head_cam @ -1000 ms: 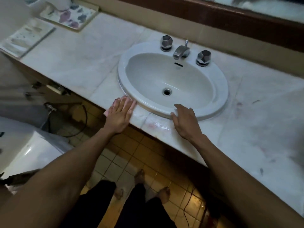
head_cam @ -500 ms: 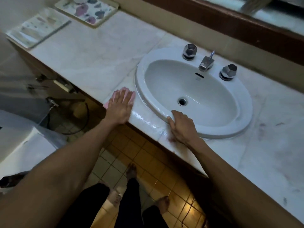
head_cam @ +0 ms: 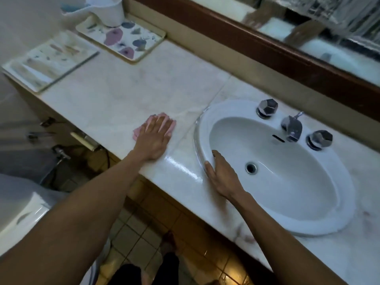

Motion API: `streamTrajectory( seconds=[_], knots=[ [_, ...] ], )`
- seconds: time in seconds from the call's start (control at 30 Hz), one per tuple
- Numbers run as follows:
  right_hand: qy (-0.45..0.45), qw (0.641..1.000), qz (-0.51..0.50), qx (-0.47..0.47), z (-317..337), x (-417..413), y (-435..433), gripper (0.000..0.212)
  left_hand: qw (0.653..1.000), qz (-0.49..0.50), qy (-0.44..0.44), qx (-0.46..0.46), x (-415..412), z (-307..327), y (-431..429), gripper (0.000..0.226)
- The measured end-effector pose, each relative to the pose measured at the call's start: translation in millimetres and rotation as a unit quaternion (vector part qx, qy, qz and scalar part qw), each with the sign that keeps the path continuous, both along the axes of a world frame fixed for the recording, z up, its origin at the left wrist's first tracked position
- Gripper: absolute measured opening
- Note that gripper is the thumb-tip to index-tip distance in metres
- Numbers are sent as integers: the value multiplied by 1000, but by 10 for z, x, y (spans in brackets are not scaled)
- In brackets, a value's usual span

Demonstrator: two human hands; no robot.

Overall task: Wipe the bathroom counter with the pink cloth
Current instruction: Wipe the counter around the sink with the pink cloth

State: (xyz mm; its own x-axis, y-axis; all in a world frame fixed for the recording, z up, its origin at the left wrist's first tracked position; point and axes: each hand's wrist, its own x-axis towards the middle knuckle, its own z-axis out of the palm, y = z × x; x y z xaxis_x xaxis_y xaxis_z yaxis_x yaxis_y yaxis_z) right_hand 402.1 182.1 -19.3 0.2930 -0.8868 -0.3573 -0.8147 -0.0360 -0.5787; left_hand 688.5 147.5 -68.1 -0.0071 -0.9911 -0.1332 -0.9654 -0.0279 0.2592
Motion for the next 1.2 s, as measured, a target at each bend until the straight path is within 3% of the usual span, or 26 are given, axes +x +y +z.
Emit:
streamTrajectory(
  seconds=[0.17, 0.33, 0.5, 0.6, 0.7, 0.8, 1.1, 1.2],
  knots=[
    [18, 996, 20, -87, 55, 450, -393, 58, 996, 73, -11, -41, -37, -74, -362, 59],
    [108, 980, 66, -157, 27, 892, -859, 57, 992, -102, -26, -66, 323, -139, 102, 53],
    [150, 971, 86, -163, -152, 1254, -1266, 71, 991, -88, -45, -94, 1143, -106, 194, 53],
    [149, 974, 79, -150, -247, 1443, -1500, 75, 994, -26, -60, -84, 1490, -148, -101, 53],
    [149, 977, 56, -142, -334, 1570, -1691, 60, 996, 43, -63, -43, 1478, -180, -514, 61],
    [125, 980, 24, -155, -392, 1672, -1892, 59, 994, 84, -57, -43, 1290, -125, -1018, 61],
    [109, 978, -32, -178, -540, 1758, -2622, 60, 997, -31, -28, -72, 877, -120, -2112, 52],
    [113, 971, -36, -208, -590, 1768, -2672, 60, 989, -60, -45, -126, 893, -118, -2253, 50]
  ],
)
